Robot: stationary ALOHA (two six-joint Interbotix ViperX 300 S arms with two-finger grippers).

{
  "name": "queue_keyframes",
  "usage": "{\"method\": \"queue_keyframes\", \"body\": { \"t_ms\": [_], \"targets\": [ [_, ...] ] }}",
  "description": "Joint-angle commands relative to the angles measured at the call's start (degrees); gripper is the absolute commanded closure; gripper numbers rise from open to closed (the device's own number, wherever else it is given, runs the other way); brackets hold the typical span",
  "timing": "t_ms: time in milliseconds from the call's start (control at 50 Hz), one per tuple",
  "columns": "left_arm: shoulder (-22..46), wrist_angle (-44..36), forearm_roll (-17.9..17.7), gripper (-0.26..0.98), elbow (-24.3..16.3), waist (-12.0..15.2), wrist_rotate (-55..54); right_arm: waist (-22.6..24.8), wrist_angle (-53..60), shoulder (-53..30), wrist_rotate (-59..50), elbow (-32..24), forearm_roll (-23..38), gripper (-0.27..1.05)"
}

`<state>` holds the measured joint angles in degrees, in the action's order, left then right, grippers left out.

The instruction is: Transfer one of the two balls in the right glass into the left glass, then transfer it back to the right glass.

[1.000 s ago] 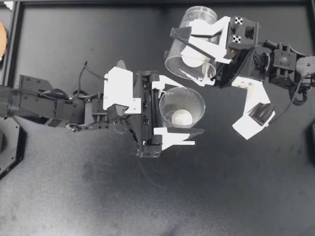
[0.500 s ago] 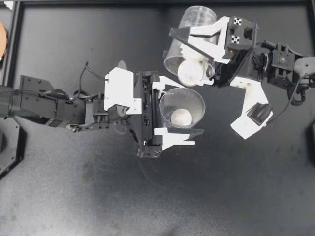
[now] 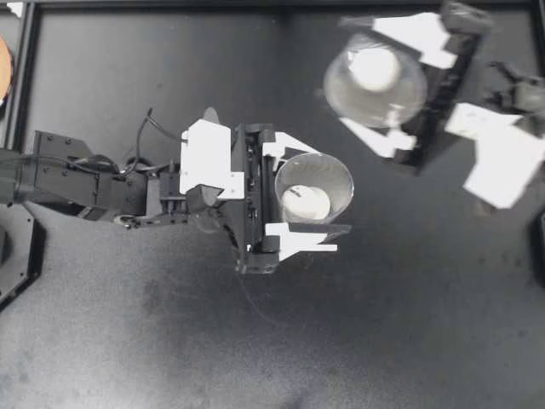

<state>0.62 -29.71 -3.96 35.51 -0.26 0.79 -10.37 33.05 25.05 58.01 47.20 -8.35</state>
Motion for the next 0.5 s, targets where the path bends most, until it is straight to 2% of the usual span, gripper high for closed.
{"method": "queue_keyframes", "body": {
  "t_ms": [0,160,280,400,480],
  "targets": [
    [-2.72,-0.26,0.35,-0.01,0.53,-0.26,0.26,0.26,-0.09,4.75,-0.88,2.2,-0.35,0.06],
    [-6.33,-0.26,2.02,-0.01,4.75,-0.79,2.2,1.14,-3.69,14.33,-5.27,8.96,-4.75,0.06],
    [-8.79,-0.18,2.37,-0.01,6.77,-0.7,8.7,3.43,-8.96,19.6,-17.05,12.04,-8.0,0.06],
    [-10.28,1.93,1.05,-0.02,5.62,0.88,16.35,6.77,-13.18,20.57,-30.32,13.27,-7.82,0.06],
    [-10.72,7.21,0.62,-0.02,2.99,2.9,22.15,9.93,-12.39,19.78,-37.79,13.71,-6.42,0.06]
  ]
}}
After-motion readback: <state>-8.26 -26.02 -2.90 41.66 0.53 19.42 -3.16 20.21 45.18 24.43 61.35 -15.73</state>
